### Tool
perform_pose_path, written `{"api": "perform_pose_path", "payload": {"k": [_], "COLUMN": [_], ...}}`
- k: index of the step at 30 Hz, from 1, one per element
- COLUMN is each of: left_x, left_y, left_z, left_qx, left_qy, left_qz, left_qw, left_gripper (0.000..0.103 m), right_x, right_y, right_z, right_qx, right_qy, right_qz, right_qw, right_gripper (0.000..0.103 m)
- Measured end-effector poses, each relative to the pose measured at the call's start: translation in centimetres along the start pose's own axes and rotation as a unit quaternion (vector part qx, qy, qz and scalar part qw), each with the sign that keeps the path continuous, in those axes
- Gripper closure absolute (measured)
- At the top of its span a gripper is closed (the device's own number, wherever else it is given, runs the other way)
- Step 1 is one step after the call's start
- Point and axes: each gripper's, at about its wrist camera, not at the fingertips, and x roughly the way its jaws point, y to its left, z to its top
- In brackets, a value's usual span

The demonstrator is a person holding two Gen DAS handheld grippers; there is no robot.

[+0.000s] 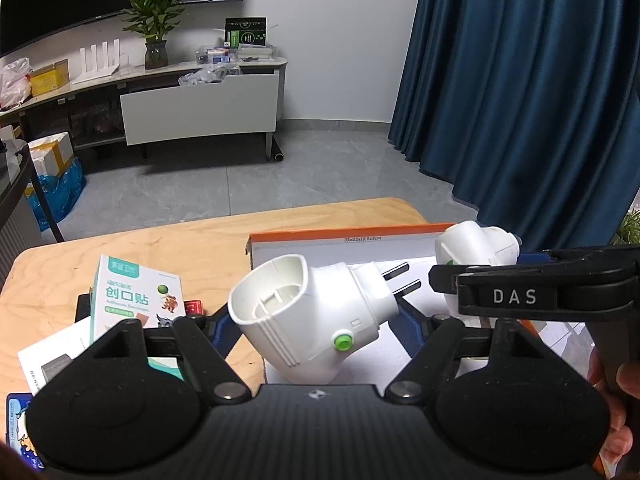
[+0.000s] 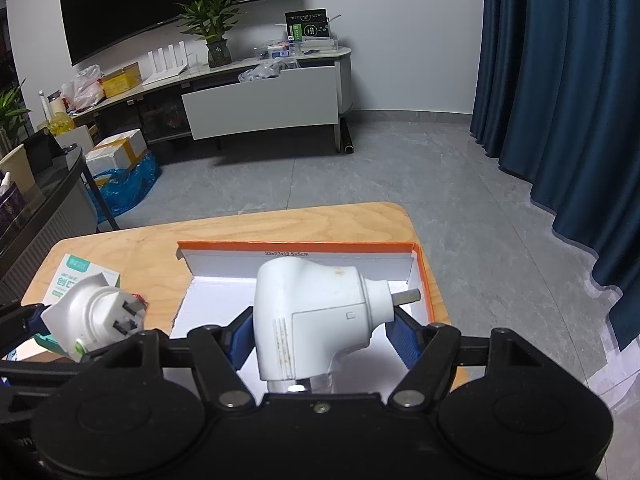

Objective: Organize rigid objects

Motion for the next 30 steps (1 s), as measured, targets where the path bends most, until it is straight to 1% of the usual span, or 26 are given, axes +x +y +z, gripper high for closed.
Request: {"api": "perform_pose_path", "payload": {"k": [7, 17, 21, 24, 27, 28, 29, 30], "left_x": [1.0, 3.2, 4.2, 4.8, 5.4, 5.5, 5.6, 5.6], "left_y": [-0.1, 0.0, 0.0, -0.3, -0.6, -0.7, -0.8, -0.9], "left_z": [0.1, 0.3, 0.4, 0.6, 0.7, 0.8, 0.8, 0.7], "left_qx": [0.005, 0.01, 0.01, 0.011, 0.008, 0.004, 0.003, 0.004], "left_qy": [0.004, 0.013, 0.016, 0.018, 0.017, 0.019, 0.02, 0.019], "left_qz": [-0.006, -0.008, -0.016, -0.021, -0.034, -0.04, -0.048, -0.053], "left_qw": [1.0, 0.9998, 0.9997, 0.9995, 0.9992, 0.999, 0.9986, 0.9984], "left_gripper": [0.025, 0.025, 0.025, 0.025, 0.025, 0.023, 0.018, 0.014], "right_x": [0.2, 2.9, 4.0, 4.4, 4.2, 4.0, 3.9, 3.6], "right_y": [0.0, 0.1, -0.1, -0.2, -0.1, -0.2, -0.3, -0.4], "right_z": [0.2, 1.2, 1.7, 2.0, 2.1, 2.2, 2.2, 2.3], "right_qx": [0.0, -0.006, 0.0, 0.005, 0.0, 0.001, 0.002, 0.002], "right_qy": [0.0, 0.01, 0.019, 0.019, 0.007, 0.002, -0.001, -0.004], "right_qz": [-0.002, -0.017, -0.024, -0.022, -0.031, -0.033, -0.035, -0.037], "right_qw": [1.0, 1.0, 1.0, 1.0, 1.0, 0.999, 0.999, 0.999], "right_gripper": [0.021, 0.02, 0.02, 0.018, 0.018, 0.018, 0.018, 0.018]}}
